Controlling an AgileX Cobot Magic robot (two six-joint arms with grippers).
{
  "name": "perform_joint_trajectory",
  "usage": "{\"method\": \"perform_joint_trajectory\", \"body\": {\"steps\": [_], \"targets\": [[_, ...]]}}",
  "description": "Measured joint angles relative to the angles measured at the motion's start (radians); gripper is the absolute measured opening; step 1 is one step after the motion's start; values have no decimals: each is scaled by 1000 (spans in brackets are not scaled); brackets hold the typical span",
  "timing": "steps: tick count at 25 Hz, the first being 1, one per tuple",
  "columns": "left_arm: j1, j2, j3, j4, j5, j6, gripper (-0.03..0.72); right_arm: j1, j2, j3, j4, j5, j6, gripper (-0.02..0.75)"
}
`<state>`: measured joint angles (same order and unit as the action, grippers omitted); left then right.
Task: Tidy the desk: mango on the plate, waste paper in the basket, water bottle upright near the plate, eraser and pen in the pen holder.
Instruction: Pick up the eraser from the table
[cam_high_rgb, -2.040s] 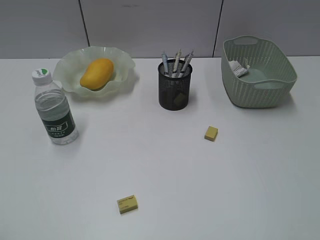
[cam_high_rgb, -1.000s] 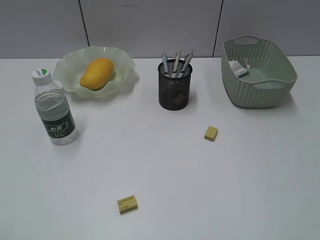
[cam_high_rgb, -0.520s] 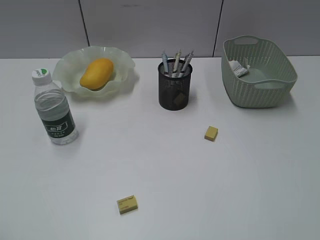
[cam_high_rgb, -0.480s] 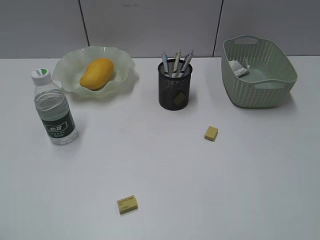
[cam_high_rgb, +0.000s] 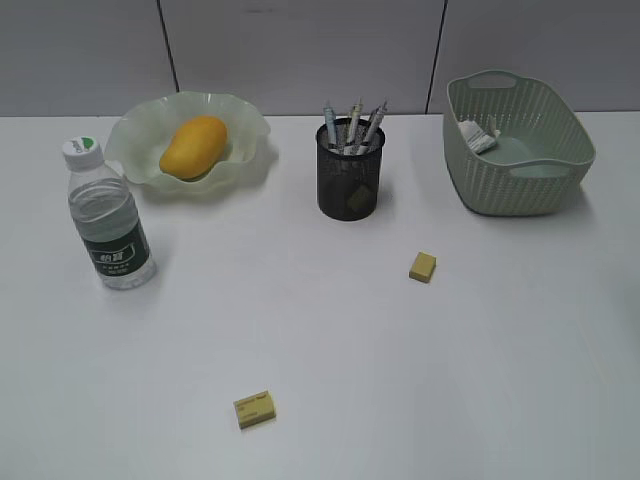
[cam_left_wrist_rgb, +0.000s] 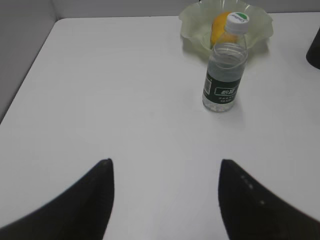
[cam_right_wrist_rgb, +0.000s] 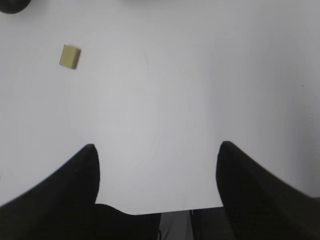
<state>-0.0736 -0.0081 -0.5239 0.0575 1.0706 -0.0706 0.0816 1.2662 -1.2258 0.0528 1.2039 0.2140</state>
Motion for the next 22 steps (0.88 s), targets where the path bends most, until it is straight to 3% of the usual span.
{"method": "perform_joint_trajectory", "body": {"steps": [3,11,22], "targets": [[0,0,0,0,-1,0,498,33,129,-91,-7,0,21,571],[0,0,0,0,-1,0,498,233,450,-238,0,1,129,571],[0,0,0,0,-1,0,498,311,733,-333,35,-111,253,571]]}}
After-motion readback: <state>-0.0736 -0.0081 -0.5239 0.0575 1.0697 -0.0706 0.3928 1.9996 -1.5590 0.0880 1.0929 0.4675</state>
